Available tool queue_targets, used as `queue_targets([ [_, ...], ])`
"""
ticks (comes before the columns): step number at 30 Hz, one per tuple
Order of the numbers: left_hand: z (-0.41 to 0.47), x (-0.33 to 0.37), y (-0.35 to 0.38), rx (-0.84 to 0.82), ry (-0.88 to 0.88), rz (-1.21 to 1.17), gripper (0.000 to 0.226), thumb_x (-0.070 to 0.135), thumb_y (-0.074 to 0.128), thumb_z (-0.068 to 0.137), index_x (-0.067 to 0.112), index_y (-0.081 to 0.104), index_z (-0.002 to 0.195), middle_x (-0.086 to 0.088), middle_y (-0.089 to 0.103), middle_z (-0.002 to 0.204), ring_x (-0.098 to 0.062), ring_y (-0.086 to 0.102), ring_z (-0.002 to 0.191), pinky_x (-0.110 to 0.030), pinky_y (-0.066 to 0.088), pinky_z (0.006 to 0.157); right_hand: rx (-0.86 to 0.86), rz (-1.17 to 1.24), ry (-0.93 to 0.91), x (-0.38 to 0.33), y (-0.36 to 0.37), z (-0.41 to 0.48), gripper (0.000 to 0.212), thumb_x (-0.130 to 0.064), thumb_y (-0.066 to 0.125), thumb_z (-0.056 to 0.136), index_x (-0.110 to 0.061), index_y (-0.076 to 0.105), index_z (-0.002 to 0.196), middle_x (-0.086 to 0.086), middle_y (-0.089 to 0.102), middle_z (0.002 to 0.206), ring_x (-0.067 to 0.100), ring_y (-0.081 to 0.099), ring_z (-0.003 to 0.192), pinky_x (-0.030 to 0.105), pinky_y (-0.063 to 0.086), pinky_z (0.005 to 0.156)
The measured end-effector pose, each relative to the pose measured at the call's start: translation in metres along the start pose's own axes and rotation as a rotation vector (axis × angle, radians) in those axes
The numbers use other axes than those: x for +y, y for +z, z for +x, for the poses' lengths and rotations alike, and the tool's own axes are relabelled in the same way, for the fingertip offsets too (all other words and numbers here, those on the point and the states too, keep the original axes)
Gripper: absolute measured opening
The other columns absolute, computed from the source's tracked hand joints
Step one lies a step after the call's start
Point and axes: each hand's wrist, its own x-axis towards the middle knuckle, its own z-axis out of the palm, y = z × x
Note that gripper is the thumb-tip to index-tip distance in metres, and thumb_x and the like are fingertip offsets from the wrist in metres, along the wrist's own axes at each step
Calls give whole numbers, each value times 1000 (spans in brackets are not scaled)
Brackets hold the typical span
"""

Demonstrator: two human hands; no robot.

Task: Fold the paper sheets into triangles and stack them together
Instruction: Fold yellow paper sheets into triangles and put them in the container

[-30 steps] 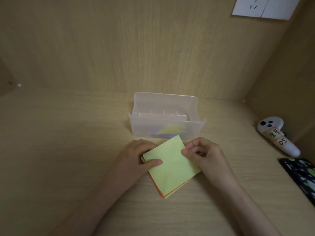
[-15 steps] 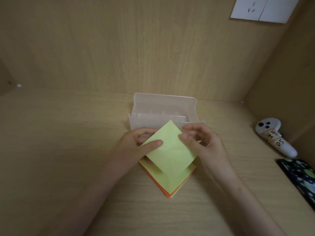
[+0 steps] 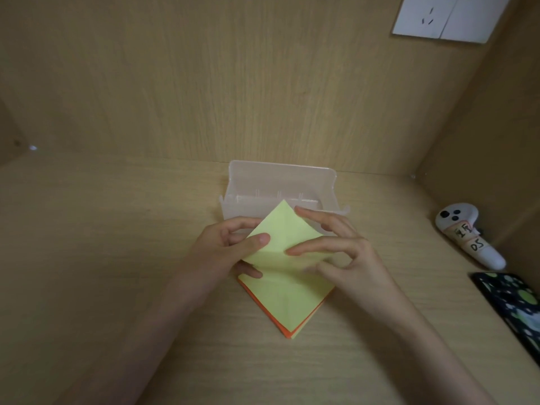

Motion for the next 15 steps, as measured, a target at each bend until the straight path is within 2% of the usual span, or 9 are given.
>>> queue_targets([
  [2,-1,1,1,-24,-17,-61,20,7,60,85,10,64,104,-6,75,82,-21,73,71,-22,57,53,48,200,115,-3,3,1,10,-31,76,71,-25,77,80,-20,56,129,0,48,123,18,36,101],
  [3,-2,2,2,-30,-17,-79,17,6,59,85,10,64,102,-7,75,83,-23,73,74,-22,57,55,81,276,169,-5,4,2,12,-29,75,69,-20,78,77,-18,58,127,-2,51,119,18,39,99],
  [5,-3,3,3,-37,-10,-92,14,6,57,87,9,64,99,-7,75,83,-23,73,74,-22,58,56,137,409,252,-6,5,2,18,-24,74,66,-9,76,76,-11,64,121,0,59,110,22,48,91],
  [7,-3,4,5,-48,0,-83,13,8,56,87,10,64,97,-6,75,83,-23,73,73,-22,58,57,163,518,311,-8,5,4,23,-18,74,66,2,73,76,-5,72,103,6,67,88,25,53,76],
  [9,-5,5,7,-57,9,-68,15,12,53,88,11,65,97,-6,75,83,-25,73,74,-23,58,58,186,536,346,-11,6,5,26,-19,75,65,4,69,75,-1,74,88,8,65,71,26,51,68],
  [12,-6,8,10,-63,8,-81,23,24,48,92,12,66,101,-6,75,87,-26,73,77,-26,59,61,231,563,392,-12,6,6,27,-17,76,65,5,67,77,6,71,79,12,61,64,30,49,68],
  [15,-8,11,13,-64,3,-91,33,35,60,74,14,67,98,-7,75,86,-25,73,76,-26,59,60,252,585,423,-13,8,6,28,-20,77,64,1,68,80,8,68,75,15,58,62,33,49,69],
])
